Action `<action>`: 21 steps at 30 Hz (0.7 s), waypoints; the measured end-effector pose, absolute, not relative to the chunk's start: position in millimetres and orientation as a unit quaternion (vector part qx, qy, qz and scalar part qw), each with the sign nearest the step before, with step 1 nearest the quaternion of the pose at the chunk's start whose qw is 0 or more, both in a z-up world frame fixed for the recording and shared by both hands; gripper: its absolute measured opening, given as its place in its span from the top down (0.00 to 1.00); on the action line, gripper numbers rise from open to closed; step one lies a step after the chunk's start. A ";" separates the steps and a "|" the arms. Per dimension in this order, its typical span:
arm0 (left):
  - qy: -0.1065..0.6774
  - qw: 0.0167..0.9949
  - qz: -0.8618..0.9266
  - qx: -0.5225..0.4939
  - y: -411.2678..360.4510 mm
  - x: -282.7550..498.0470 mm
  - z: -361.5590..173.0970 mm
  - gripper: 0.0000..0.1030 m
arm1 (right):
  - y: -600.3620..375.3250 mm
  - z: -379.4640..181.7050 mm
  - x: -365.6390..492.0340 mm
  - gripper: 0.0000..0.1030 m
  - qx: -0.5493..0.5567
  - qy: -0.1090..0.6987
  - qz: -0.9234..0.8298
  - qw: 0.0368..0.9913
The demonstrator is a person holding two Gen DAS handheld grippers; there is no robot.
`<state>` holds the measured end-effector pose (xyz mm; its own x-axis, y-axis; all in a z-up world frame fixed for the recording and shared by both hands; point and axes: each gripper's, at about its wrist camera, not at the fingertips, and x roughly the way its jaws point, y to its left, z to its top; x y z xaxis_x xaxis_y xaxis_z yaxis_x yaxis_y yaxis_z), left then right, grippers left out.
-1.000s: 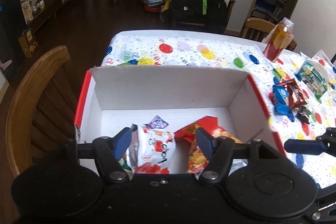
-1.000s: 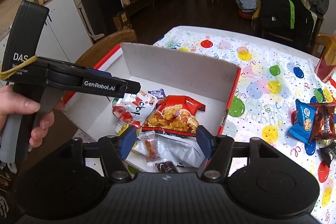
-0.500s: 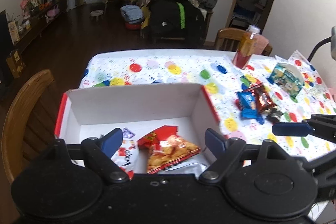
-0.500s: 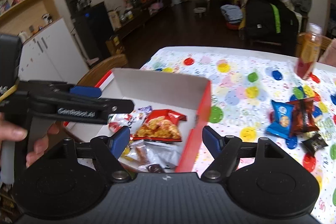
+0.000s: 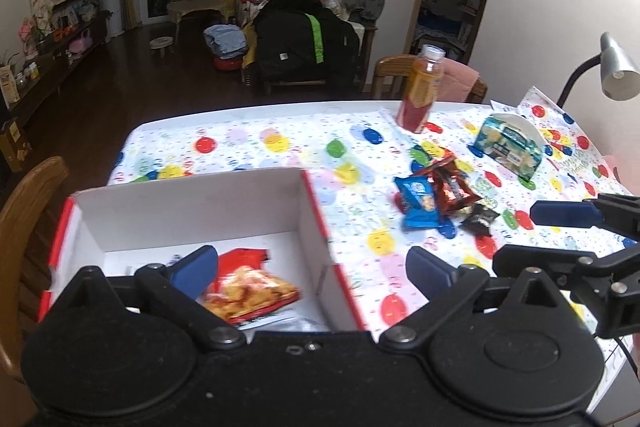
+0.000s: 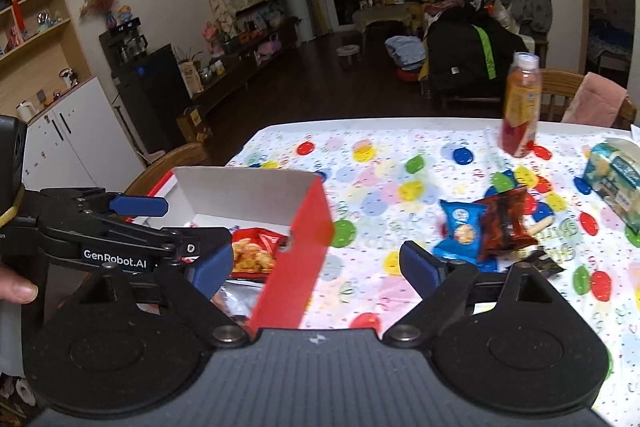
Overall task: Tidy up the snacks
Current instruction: 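Move both tools back toward the snacks on the table, then grasp the blue cookie packet with the left tool while the right tool grasps the dark candy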
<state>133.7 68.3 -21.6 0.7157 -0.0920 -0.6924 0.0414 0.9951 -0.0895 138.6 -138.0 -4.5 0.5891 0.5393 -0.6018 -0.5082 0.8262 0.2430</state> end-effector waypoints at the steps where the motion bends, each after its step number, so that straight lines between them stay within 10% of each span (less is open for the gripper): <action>1: 0.374 0.926 -0.039 -0.034 61.8 135.5 -22.4 0.01 | -144.4 -5.4 141.2 0.12 0.024 0.345 0.293 0.892; 21: 0.366 0.930 -0.019 -0.028 -56.2 206.8 -58.7 0.01 | -280.4 -53.6 207.2 0.12 0.031 0.371 0.214 0.903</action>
